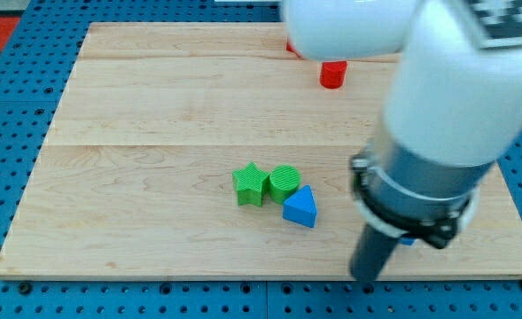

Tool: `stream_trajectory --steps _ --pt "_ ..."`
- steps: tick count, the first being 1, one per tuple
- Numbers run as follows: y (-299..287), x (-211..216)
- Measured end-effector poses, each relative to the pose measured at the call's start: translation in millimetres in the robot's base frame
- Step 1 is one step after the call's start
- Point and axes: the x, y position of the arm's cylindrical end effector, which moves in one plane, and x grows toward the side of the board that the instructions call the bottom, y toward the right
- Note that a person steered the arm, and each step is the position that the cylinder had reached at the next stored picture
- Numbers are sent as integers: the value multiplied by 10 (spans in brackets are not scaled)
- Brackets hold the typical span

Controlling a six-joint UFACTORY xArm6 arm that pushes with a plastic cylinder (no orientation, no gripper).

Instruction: Push the green star towards the blue cube

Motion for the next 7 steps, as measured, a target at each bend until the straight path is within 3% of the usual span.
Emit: stream_trajectory --steps 2,3,4,5,7 --pt "-2045 -578" --pt "-2179 -1145" --pt "-1439 -1449" --pt "-1014 -1251" --pt "-1759 -1130"
